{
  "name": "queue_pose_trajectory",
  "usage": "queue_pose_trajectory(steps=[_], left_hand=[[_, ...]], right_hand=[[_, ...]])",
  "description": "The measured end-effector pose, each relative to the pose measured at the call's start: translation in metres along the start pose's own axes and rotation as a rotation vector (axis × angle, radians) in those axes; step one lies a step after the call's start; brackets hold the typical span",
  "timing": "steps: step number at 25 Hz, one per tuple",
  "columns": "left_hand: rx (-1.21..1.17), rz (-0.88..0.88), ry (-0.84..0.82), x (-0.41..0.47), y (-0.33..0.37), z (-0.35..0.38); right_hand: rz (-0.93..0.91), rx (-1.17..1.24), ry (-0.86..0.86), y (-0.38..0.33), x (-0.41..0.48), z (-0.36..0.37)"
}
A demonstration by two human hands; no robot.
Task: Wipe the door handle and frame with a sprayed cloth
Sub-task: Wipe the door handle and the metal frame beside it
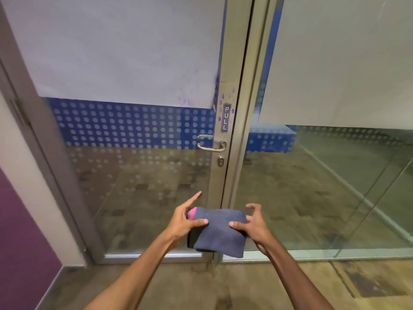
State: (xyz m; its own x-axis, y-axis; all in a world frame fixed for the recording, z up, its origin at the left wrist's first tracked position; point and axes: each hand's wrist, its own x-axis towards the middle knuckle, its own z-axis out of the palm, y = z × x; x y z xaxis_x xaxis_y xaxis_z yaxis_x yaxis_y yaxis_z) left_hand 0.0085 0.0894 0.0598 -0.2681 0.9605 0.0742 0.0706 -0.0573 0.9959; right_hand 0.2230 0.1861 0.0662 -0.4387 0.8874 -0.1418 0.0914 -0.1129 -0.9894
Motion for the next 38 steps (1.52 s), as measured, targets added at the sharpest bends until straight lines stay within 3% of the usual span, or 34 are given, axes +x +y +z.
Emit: queue_pose_trajectory(steps=[4,6,11,14,16,19,26,30,33,35,38], left_hand=[[0.208,0.043,0.047,0.027,0.014,-0.015],[0.286,0.031,0.091,0.040,0.015,-0.024],[0.567,0.097,0.222,0.077,0.013,-0.051],[0.771,0.138,0.224,0.104,0.014,-0.075],[0.628,0.173,0.141,0.126,0.016,-0.096],[0.208,0.081,-0.135,0.157,0.030,-0.122],[-0.201,-0.134,-0.181,0.210,0.049,-0.134],[-0.391,-0.222,-0.107,0.233,0.055,-0.115],[-0.608,-0.256,-0.017,0.256,0.065,-0.088],[-0.691,-0.264,0.059,0.271,0.070,-0.070],[-0.663,-0.260,0.176,0.293,0.072,-0.047]], right_hand=[[-0.231,-0.259,-0.117,-0.013,0.034,0.003],[-0.256,-0.351,-0.175,-0.019,0.051,0.009],[-0.391,-0.733,-0.024,-0.026,0.104,0.034],[-0.404,-0.734,0.016,-0.033,0.131,0.045],[-0.388,-0.610,-0.042,-0.043,0.146,0.051],[-0.331,-0.270,-0.168,-0.065,0.164,0.061],[-0.135,0.289,-0.162,-0.085,0.202,0.077],[-0.006,0.753,-0.186,-0.082,0.221,0.075],[-0.102,1.115,-0.285,-0.082,0.237,0.078],[-0.210,1.211,-0.369,-0.086,0.246,0.081],[-0.258,1.241,-0.358,-0.094,0.261,0.077]])
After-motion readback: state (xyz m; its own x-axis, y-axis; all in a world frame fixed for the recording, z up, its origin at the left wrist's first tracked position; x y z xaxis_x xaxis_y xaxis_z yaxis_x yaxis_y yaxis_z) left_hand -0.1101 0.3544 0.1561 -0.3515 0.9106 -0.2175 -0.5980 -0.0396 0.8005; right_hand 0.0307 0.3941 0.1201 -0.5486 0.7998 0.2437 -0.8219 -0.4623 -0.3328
